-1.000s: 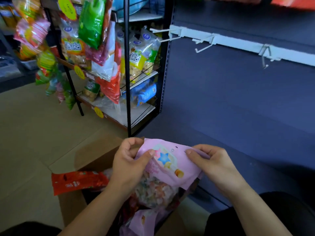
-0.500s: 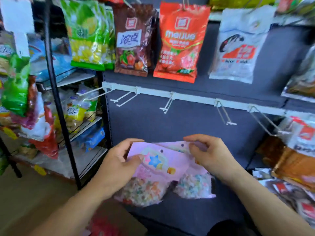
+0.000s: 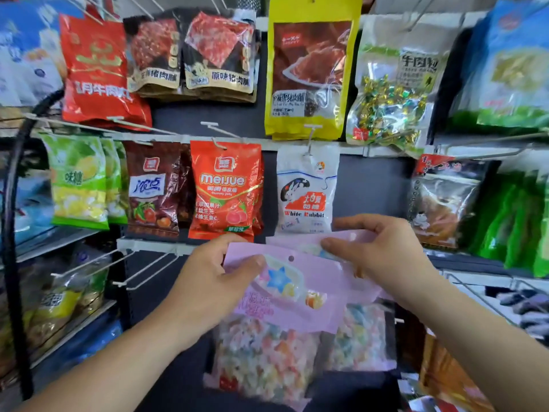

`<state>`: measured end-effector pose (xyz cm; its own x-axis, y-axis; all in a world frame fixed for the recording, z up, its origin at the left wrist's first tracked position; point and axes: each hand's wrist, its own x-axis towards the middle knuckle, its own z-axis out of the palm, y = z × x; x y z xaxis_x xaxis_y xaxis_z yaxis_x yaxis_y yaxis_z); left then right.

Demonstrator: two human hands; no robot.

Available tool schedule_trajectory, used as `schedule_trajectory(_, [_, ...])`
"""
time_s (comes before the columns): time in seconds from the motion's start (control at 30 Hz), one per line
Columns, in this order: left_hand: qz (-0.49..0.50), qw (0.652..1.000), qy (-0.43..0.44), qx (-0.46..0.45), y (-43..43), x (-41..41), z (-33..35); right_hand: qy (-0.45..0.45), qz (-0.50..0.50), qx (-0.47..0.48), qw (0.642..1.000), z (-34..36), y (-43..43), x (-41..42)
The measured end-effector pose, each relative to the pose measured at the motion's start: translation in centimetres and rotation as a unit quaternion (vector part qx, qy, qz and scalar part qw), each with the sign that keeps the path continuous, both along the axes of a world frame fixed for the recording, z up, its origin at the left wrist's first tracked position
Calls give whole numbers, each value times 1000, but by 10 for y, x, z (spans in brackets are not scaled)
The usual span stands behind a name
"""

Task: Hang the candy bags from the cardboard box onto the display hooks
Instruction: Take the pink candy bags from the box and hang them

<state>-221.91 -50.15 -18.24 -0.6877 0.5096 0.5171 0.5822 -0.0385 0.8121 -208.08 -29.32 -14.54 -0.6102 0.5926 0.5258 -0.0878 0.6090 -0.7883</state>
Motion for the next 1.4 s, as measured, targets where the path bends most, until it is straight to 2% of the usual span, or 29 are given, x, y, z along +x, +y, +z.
schedule_trajectory(0.2, [-5,999,20,-30,19,-1,32,19,10,-17,1000,28,22,-4])
schedule_trajectory(0.5, [-49,995,85,-21,64,0,86,75,-55,6,996,84,78,15])
schedule_trajectory(0.8, [-84,994,65,27,111,6,93,108,-76,10,991,110,114,15])
schedule_trajectory(1.0, [-97,993,57,48,128,7,99,46,-32,-30,998,119,131,17])
schedule_trajectory(1.23, [-118,991,33,51,134,4,103,14,-1,-40,999,127,137,20])
schedule_trajectory(1.4, [-129,990,18,61,141,5,106,-13,-55,21,998,116,156,1])
